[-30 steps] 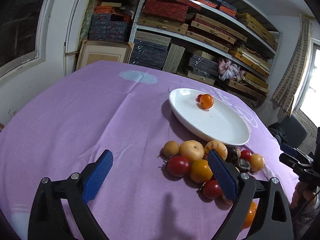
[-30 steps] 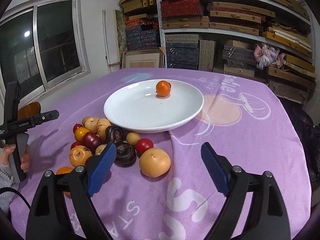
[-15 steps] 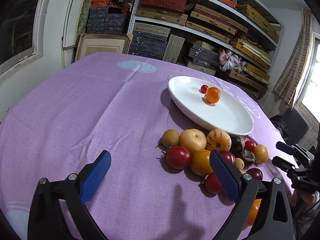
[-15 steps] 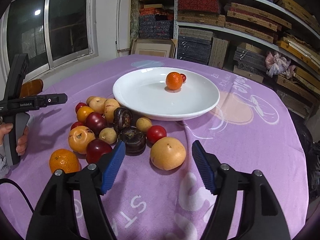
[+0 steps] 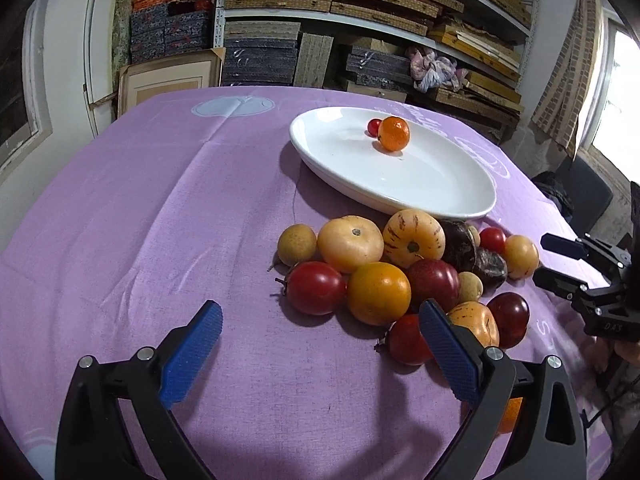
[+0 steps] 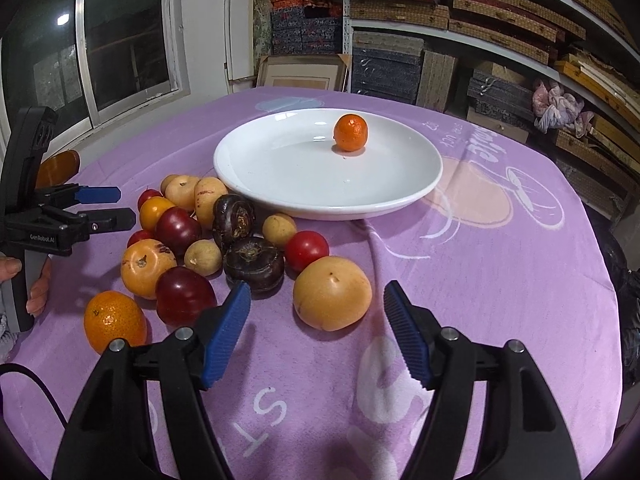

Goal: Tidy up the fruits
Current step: 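Withdraw both tools from the plate back toward the fruit pile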

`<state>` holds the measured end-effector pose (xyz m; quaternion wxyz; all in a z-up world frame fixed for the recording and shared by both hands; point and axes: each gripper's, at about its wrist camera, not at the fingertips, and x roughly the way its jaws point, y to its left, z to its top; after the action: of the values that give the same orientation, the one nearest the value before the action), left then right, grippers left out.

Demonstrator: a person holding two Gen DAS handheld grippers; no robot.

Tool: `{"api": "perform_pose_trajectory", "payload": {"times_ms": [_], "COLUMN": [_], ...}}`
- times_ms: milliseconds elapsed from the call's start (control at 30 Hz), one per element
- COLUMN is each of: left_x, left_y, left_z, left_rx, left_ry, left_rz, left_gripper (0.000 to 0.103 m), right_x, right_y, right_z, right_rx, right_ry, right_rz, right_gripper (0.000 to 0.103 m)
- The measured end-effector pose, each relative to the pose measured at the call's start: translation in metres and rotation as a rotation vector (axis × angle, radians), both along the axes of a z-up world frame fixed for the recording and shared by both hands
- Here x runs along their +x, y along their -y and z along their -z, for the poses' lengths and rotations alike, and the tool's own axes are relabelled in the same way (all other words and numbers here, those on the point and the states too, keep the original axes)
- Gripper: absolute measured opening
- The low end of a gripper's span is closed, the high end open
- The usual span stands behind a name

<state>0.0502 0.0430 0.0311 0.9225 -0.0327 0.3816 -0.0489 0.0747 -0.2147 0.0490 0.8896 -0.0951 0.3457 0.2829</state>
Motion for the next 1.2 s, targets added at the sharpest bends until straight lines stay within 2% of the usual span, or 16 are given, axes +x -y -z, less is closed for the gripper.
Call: {"api": "perform_pose_trajectory", "payload": {"times_ms": [133, 267, 367, 433, 533, 667, 800, 867, 933, 1067, 1200], "left_x": [0.000, 0.007, 0.010, 0.011, 0.017, 0.030, 0.023, 0.022, 0.022, 0.022, 0.026], "left_y": [-0.003, -0.030, -0.030, -0.019, -0.010, -0.020, -0.036, -0.036, -0.028, -0.010, -0.008], "left_z": [-0.001, 0.000, 0.002, 0.002, 0.005, 0.011, 0.006, 0.005, 0.005, 0.007, 0.010], "left_rx": [0.095, 0.055, 0.029, 0.068, 0.136, 0.120, 0.108, 0.087, 0.098, 0.132, 0.100], "left_ry": [0.017, -0.006, -0.026, -0.023, -0.037, -0.075, -0.046, -0.043, -0.038, -0.039, -0.052], "left_rz": [-0.027, -0.093, -0.056, -0.024, -0.031, -0.063, -0.114, -0.091, -0.047, 0.032, 0.061], "left_gripper": [0.091, 0.091, 0.091, 0.090, 0.090, 0.091, 0.091, 0.086, 0.073, 0.063, 0.052], "right_x": [0.000, 0.003, 0.004, 0.005, 0.006, 0.006, 0.006, 0.006, 0.005, 0.005, 0.004], "right_y": [0.001, 0.002, 0.003, 0.004, 0.004, 0.004, 0.004, 0.004, 0.003, 0.003, 0.001], "right_z": [0.000, 0.000, 0.000, 0.001, 0.001, 0.001, 0.001, 0.002, 0.002, 0.002, 0.002], "right_rx": [0.006, 0.006, 0.012, 0.015, 0.015, 0.016, 0.020, 0.019, 0.017, 0.016, 0.014], "right_ry": [-0.002, -0.010, -0.018, -0.022, -0.024, -0.022, -0.025, -0.025, -0.023, -0.023, -0.020], "right_rz": [0.005, 0.006, 0.010, 0.012, 0.014, 0.014, 0.013, 0.010, 0.006, 0.002, -0.005], "right_gripper": [0.079, 0.083, 0.084, 0.084, 0.085, 0.085, 0.086, 0.086, 0.086, 0.086, 0.085]}}
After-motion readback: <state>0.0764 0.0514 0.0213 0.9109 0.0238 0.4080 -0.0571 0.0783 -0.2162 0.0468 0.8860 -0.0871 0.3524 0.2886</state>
